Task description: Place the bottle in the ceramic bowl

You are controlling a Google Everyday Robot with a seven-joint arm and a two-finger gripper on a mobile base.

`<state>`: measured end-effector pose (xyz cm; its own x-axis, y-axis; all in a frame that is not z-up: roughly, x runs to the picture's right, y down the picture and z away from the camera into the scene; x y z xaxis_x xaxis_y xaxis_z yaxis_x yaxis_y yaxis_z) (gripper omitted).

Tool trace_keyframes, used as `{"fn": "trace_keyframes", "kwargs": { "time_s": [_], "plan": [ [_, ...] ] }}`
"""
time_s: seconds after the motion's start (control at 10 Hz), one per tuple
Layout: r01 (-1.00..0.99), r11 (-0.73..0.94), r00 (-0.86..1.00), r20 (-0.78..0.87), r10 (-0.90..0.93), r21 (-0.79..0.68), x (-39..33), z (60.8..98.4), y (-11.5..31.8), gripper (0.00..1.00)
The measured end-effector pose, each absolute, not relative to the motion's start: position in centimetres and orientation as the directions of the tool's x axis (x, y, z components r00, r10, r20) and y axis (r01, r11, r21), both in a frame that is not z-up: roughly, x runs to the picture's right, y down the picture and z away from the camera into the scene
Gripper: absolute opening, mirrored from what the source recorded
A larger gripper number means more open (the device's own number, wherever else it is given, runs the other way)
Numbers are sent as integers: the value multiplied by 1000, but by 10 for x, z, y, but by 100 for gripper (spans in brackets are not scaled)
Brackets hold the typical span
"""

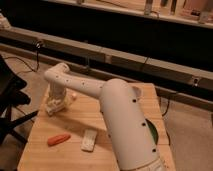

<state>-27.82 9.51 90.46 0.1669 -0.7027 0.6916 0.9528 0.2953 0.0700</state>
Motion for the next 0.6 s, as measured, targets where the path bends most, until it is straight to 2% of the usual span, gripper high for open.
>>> {"fn": "trace_keyframes", "kwargs": {
  "time_s": [0.4,0.5,0.6],
  "plan": [
    [936,352,223,720,-657,31,-263,927,109,74],
    [926,378,240,731,-638,25,-260,931,112,72],
    [924,383,246,732,-636,22,-261,931,111,66]
  ]
}}
